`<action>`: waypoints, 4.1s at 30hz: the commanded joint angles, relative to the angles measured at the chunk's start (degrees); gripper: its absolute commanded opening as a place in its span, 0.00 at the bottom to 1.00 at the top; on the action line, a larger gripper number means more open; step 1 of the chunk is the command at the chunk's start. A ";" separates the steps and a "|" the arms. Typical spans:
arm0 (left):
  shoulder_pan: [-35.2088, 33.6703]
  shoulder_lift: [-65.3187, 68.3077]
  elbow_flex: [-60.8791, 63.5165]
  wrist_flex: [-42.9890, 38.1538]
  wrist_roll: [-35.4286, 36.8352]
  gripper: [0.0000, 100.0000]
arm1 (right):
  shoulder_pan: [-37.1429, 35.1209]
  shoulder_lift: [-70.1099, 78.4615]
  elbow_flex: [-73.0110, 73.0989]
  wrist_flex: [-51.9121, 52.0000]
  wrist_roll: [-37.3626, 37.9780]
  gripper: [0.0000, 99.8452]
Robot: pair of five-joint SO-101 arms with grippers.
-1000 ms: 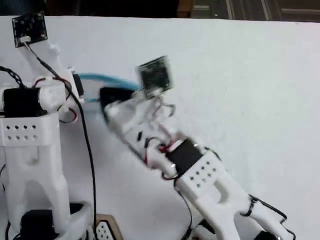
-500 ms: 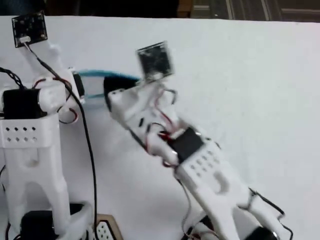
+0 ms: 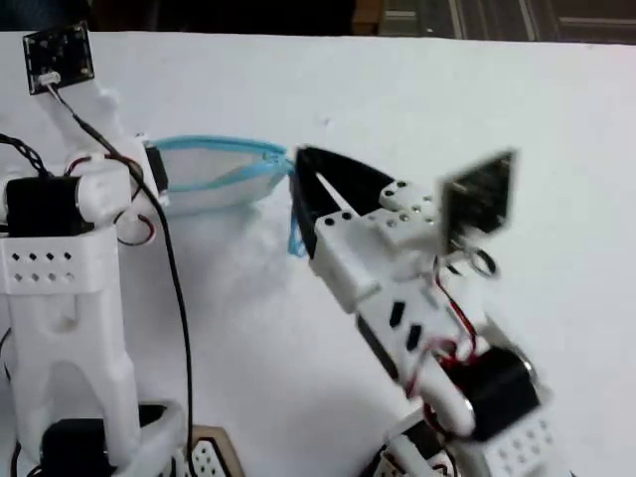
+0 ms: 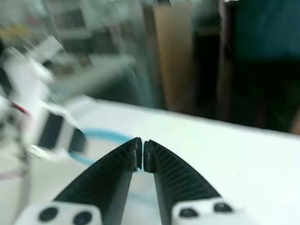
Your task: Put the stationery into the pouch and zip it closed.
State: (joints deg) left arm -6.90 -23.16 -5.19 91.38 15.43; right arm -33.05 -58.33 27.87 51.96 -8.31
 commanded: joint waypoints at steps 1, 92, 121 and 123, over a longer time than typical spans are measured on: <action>0.48 -2.15 -1.05 -1.23 -0.35 0.02 | 3.74 3.74 6.95 1.54 1.23 0.02; 0.57 -2.15 -1.32 -9.67 -0.18 0.22 | 8.40 4.26 -11.25 -39.34 3.60 0.02; -5.76 -26.51 -22.77 11.08 3.43 0.26 | -6.99 54.90 -72.35 -16.57 14.95 0.02; 1.10 -33.27 -11.43 10.99 1.14 0.26 | -6.99 55.78 -72.44 -16.57 15.03 0.02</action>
State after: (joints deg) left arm -14.11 -47.69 -30.07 102.55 18.95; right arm -39.38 -2.77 -41.93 35.25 6.37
